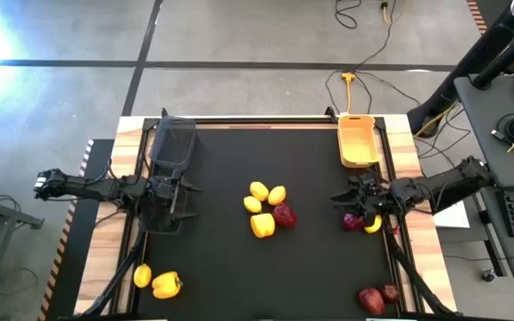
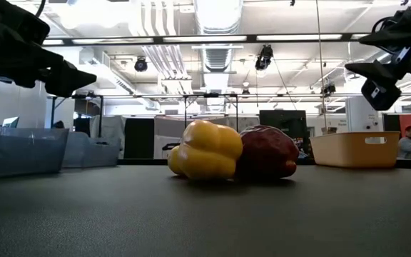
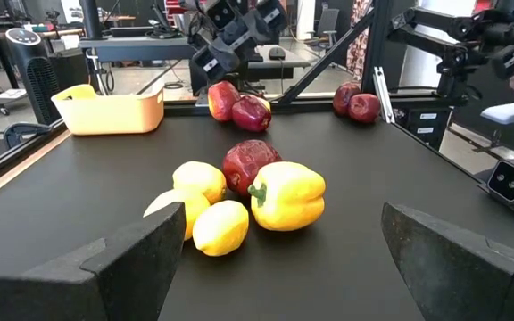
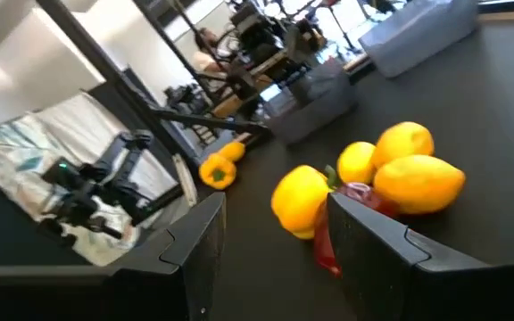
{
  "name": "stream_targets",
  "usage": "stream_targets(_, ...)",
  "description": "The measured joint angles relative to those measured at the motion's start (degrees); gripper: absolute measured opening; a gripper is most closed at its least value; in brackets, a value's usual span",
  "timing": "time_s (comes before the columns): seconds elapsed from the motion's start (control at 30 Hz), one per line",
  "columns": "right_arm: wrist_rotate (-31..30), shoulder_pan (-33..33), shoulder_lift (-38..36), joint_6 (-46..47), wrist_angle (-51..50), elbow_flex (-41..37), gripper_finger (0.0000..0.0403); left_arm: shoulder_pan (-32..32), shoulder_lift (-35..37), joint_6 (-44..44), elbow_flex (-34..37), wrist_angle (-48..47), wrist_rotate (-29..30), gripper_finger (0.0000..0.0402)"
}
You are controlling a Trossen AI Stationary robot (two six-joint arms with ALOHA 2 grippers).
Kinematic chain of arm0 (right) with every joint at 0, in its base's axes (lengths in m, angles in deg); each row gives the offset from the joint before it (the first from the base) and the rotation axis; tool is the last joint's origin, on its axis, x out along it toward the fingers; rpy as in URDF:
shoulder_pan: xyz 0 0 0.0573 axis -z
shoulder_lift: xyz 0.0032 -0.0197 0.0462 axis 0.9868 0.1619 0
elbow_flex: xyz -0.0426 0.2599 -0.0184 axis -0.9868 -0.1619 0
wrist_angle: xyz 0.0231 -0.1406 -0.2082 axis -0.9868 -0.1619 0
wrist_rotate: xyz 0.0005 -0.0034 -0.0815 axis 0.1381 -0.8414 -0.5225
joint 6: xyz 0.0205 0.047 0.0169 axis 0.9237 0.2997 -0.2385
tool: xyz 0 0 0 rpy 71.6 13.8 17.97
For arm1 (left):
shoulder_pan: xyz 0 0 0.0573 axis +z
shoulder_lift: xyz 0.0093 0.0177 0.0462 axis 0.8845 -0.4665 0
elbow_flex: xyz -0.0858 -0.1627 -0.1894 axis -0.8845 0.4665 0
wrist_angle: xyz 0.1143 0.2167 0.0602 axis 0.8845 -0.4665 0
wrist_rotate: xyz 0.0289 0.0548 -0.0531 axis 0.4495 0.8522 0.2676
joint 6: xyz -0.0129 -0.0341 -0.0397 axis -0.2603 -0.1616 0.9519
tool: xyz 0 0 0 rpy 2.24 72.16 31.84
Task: Sort produce into baskets
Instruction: Put the apple into the yellow bin
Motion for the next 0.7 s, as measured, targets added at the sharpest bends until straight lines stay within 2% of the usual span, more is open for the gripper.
stream_targets(0.23, -11.5, -5.1, 6.3, 0.0, 0.4, 0.0, 0.0187, 0.0, 0.0, 0.0, 0.0, 0.0, 0.0, 0.0359)
stream_targets(0.43, -12.4, -5.2, 10.2, -0.4, 3.7, 0.0, 0.0187, 0.0, 0.0, 0.0, 0.0, 0.0, 0.0, 0.0359)
stream_targets(0.7, -13.4, -5.2, 10.6, -3.3, 8.8, -0.1, 0.0187, 0.0, 0.0, 0.0, 0.0, 0.0, 0.0, 0.0359)
